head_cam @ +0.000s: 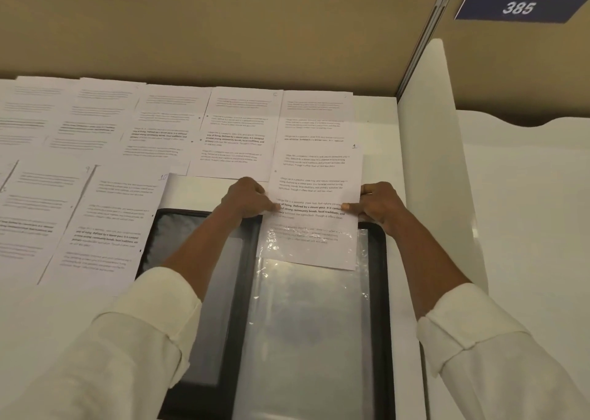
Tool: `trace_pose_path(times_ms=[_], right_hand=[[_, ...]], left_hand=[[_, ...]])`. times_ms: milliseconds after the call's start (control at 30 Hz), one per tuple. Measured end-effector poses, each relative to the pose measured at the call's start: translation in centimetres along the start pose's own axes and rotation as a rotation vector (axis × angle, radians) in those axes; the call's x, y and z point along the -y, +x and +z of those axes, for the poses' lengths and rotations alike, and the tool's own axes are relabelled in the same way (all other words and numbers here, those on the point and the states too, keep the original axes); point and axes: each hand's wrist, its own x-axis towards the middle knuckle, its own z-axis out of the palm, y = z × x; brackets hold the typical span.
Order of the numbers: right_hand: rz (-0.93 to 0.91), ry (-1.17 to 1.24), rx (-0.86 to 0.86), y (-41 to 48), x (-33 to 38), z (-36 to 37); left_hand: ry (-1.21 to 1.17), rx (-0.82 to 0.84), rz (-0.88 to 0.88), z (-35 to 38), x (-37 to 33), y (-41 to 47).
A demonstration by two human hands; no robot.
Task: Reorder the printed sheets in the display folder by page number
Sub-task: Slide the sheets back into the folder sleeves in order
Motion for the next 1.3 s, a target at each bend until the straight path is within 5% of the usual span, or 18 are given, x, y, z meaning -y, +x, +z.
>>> trace_pose_path(times_ms=[167, 400, 667, 933, 1100, 1300], right_hand=[[0.012, -0.136, 0.090, -0.1, -0.2, -0.6], [-0.026, 0.025, -0.022, -0.4, 0.6, 0.1], [0.043, -0.197, 0.019, -0.2, 0.0, -0.5], [-0.023, 0.000, -0.063, -0.8, 1.1, 0.1], [0.011, -0.092, 0.021, -1.1, 1.2, -0.2], [-0.101, -0.241, -0.078, 0.6, 2.3, -0.2]], left_hand=[[-0.184, -0.052, -0.017, 0.3, -0.3, 0.7], [0.021, 0.089, -0.006, -0.3, 0.5, 0.4], [-0.113, -0.052, -0.018, 0.1, 0.3, 1.1], [0.011, 0.088, 0.025, -0.4, 0.8, 0.9], [-0.118, -0.059, 0.016, 0.0, 0.6, 1.1], [0.143, 0.028, 0.024, 0.0, 0.9, -0.3]])
